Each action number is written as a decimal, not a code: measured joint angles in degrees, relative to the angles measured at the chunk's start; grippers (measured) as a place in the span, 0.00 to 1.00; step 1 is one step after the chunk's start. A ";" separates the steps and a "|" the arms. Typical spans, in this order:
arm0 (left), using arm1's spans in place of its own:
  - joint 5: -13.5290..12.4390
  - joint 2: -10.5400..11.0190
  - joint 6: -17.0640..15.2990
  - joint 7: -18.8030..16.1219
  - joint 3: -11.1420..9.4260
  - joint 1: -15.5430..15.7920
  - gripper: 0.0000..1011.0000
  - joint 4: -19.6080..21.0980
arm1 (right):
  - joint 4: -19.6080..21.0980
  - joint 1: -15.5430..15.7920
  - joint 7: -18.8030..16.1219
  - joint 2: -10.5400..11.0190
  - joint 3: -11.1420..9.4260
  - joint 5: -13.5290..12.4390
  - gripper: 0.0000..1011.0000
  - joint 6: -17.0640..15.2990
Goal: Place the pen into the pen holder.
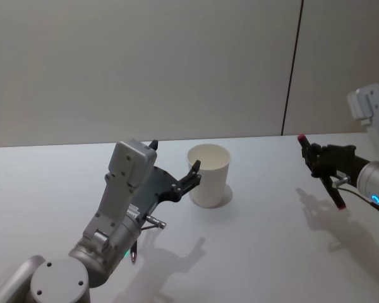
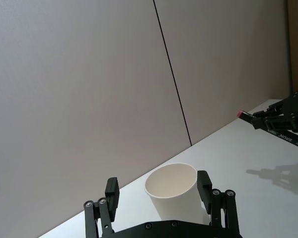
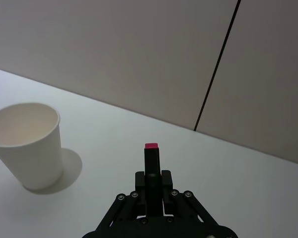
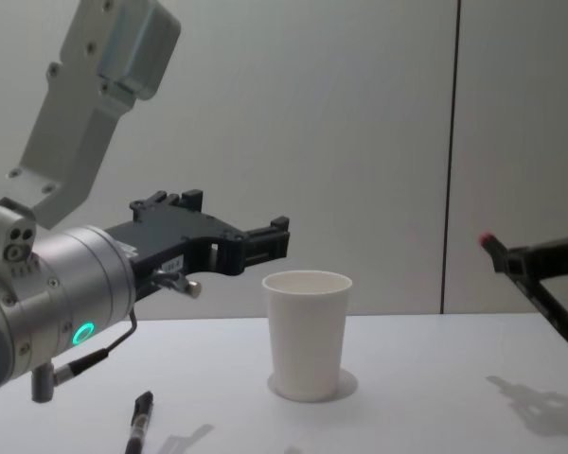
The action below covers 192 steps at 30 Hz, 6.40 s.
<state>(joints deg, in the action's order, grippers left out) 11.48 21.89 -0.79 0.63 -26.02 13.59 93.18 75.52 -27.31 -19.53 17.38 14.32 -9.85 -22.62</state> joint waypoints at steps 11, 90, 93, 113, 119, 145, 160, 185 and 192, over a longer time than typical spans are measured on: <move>0.00 0.00 0.00 0.00 0.00 0.00 0.99 0.00 | 2.12 2.61 1.86 -0.09 0.62 -0.68 0.17 11.42; 0.00 0.00 0.00 0.00 0.00 0.00 0.99 0.00 | -66.93 -27.94 -24.50 -23.81 4.52 -19.25 0.36 78.68; 0.00 0.00 0.00 0.00 0.00 0.00 0.99 0.00 | -67.80 -28.34 -25.01 -24.05 4.28 -19.39 0.46 78.84; 0.00 0.00 0.00 0.00 0.00 0.00 0.99 0.00 | -70.20 -29.22 -23.91 -24.34 3.54 -17.81 0.99 79.26; 0.00 0.00 0.00 0.00 0.00 0.00 0.99 0.00 | -68.26 -27.95 -21.95 -23.57 3.28 -16.75 0.99 77.93; 0.00 0.00 0.00 0.00 0.00 0.00 0.99 0.00 | -12.35 1.33 -5.80 -9.59 -0.12 -9.42 0.99 44.60; 0.00 0.00 0.00 0.00 0.00 0.00 0.99 0.00 | 3.97 11.43 0.50 -3.45 -2.87 -9.61 0.99 31.21; 0.00 0.00 0.00 0.00 0.00 0.00 0.99 0.00 | 20.08 24.81 9.14 3.74 -6.81 -13.65 0.99 19.66; 0.00 0.00 0.00 0.00 0.00 0.00 0.99 0.00 | 21.86 26.38 9.98 4.50 -7.20 -13.98 0.99 18.37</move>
<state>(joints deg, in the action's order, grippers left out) 11.48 21.90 -0.79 0.62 -26.02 13.59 93.18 97.38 -0.93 -9.56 21.88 7.12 -23.83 -4.25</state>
